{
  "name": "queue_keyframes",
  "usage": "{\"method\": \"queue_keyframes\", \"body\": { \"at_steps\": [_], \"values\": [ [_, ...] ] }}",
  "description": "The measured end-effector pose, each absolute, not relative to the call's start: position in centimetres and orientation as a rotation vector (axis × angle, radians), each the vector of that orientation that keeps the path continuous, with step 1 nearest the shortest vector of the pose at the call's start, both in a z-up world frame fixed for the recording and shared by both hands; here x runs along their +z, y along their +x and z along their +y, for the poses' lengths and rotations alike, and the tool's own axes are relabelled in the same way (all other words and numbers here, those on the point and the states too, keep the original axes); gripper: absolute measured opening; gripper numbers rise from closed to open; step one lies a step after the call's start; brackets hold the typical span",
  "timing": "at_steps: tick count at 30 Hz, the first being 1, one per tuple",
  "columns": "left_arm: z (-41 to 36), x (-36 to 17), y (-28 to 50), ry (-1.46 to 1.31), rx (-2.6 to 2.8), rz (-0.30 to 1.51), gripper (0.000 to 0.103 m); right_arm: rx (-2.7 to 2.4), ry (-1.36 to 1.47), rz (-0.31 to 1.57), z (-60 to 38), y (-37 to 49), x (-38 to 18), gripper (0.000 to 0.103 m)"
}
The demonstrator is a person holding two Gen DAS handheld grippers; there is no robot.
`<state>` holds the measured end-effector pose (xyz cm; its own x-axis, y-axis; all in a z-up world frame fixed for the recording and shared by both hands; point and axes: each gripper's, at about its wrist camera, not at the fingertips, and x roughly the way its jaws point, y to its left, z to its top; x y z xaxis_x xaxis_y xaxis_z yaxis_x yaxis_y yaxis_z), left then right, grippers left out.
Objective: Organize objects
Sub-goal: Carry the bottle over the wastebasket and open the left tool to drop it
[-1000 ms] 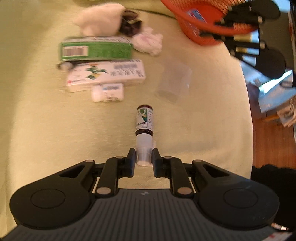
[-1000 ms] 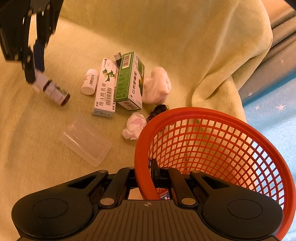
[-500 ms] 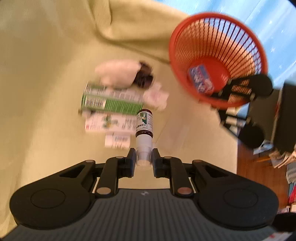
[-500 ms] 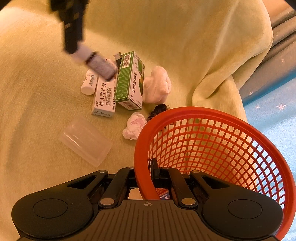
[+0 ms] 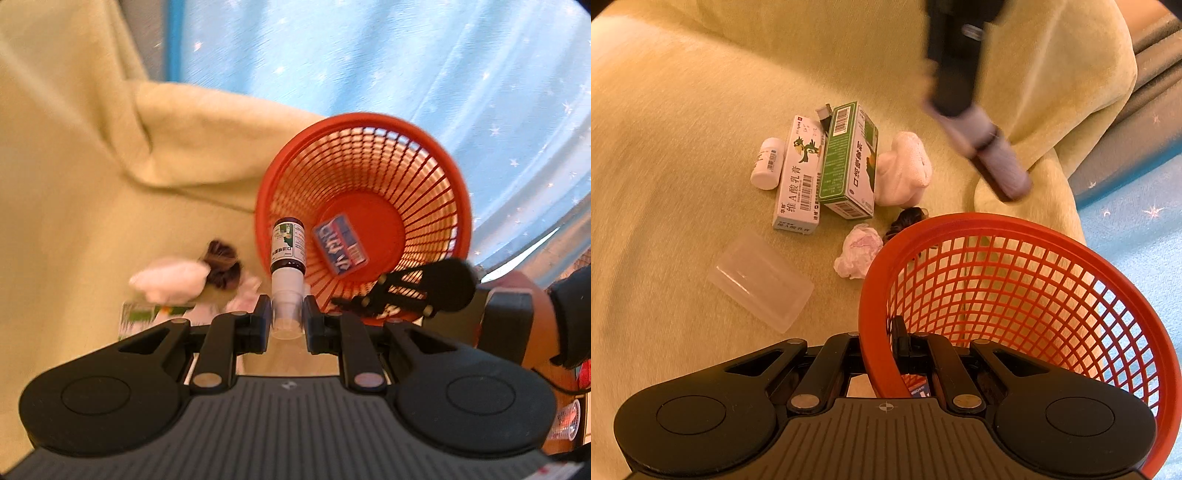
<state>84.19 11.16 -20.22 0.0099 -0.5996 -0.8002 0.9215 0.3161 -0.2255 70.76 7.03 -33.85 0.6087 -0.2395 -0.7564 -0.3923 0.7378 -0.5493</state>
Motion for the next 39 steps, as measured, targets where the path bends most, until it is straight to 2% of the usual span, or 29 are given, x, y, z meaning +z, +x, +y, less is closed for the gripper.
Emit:
{"method": "queue_keyframes", "body": {
  "at_steps": [22,39],
  "values": [
    [5.1,-22.2,82.7,0.455,-1.362,0.976,0.015,0.099,-0.752,0.930,7.0,70.6,-33.7,0.001],
    [7.5,-22.2,84.1,0.440,-1.249,0.985,0.015,0.100,-0.752,0.936,6.9,70.5,-33.6,0.001]
  ]
}}
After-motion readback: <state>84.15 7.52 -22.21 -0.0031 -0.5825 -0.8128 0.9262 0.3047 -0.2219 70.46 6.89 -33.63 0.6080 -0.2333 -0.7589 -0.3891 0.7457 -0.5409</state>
